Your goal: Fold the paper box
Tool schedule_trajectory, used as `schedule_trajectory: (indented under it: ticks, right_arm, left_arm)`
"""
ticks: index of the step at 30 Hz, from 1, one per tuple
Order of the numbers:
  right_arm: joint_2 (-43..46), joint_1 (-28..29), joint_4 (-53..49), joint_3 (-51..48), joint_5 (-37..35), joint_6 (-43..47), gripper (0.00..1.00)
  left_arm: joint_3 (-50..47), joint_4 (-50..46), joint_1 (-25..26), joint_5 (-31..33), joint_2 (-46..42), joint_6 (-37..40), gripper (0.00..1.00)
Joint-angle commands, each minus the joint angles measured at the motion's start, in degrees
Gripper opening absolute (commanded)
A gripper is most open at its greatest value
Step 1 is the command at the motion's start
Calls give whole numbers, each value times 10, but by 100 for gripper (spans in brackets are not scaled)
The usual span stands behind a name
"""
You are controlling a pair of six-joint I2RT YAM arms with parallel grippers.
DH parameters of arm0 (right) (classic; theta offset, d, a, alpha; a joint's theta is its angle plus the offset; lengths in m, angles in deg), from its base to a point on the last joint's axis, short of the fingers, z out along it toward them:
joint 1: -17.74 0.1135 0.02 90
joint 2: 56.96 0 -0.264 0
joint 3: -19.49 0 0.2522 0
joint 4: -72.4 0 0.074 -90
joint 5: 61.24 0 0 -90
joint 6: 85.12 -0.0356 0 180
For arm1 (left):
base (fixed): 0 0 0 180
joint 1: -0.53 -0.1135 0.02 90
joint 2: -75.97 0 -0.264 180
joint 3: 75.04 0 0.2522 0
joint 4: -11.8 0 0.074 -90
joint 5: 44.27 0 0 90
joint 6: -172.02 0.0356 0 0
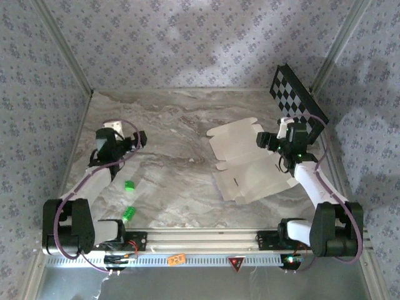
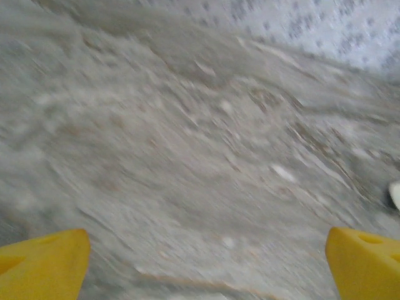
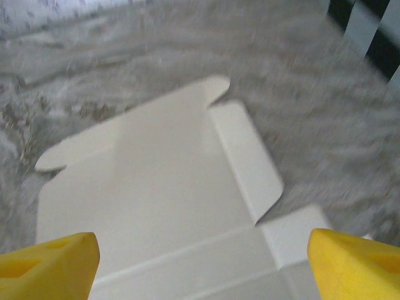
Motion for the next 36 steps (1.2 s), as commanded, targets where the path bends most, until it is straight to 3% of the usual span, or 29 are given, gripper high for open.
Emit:
schedule_trajectory:
  ticks: [1,12,16,22,27,36]
  right_arm:
    - [-26,16,-114,33,44,-60,88]
    - [-260,92,-192,212,79,-61,87]
    - [-353,96,-216,306,87,-69,82]
    - [-442,94,-260,405,14,-79,85]
    - [-509,80,-294,474,-6,-97,86]
    - [-611,84,-299,606,34,-116,86]
  left_arm:
    - [13,-76,37,-44,-14,-53,95]
    - [3,-137,118,-47,-39,-84,95]
    - [-1,-145,123,-48,-38,-108,95]
    - [15,-187,124,-36,-50,-105,95]
    - [9,-198,124,-20,-75,-113,95]
    - [-14,-214,123,19,-124,-119,97]
